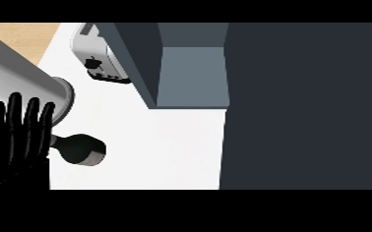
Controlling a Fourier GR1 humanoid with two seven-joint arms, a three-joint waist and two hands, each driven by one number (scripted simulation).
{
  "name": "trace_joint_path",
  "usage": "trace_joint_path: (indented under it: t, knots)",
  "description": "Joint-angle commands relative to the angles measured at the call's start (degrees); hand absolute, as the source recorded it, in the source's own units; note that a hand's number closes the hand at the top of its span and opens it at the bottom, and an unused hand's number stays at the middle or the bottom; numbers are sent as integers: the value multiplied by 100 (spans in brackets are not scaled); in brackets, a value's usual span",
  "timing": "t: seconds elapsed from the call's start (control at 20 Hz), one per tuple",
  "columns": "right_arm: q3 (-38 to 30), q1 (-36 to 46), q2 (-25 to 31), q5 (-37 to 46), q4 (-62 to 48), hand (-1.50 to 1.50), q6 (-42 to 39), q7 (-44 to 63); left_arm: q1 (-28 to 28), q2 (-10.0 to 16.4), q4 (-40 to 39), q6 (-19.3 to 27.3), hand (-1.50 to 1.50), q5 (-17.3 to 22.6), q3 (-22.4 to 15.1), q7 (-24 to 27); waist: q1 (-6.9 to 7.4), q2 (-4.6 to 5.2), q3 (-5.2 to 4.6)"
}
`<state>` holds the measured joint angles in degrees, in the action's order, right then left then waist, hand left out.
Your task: Pick up the wine, place it into the cabinet and close the cabinet
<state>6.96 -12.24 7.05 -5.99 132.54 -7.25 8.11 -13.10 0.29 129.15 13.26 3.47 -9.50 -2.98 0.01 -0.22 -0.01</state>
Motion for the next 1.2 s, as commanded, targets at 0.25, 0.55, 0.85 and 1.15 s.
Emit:
trace_joint_path:
  t: [0.25, 0.55, 0.85, 1.15]
  knots:
    - [66, -18, -28, -266, 1068, -150, 86, 1058, -23, -29, 695, 879, -150, -683, -1103, -607, -6, 11, 2]
    - [202, 553, -122, -40, 998, -150, 238, 1509, 281, -29, 704, 1664, -150, -1447, -1853, -1023, 4, 15, 1]
    - [508, 674, -226, 212, 1319, -150, 488, 2068, 206, 6, 1284, 1934, -150, -1906, -1962, -1638, 8, 10, 1]
    - [145, 921, -98, -31, 1299, -150, 481, 2246, 380, 255, 1679, 2056, -150, -1965, -1442, -2251, 15, 9, 4]
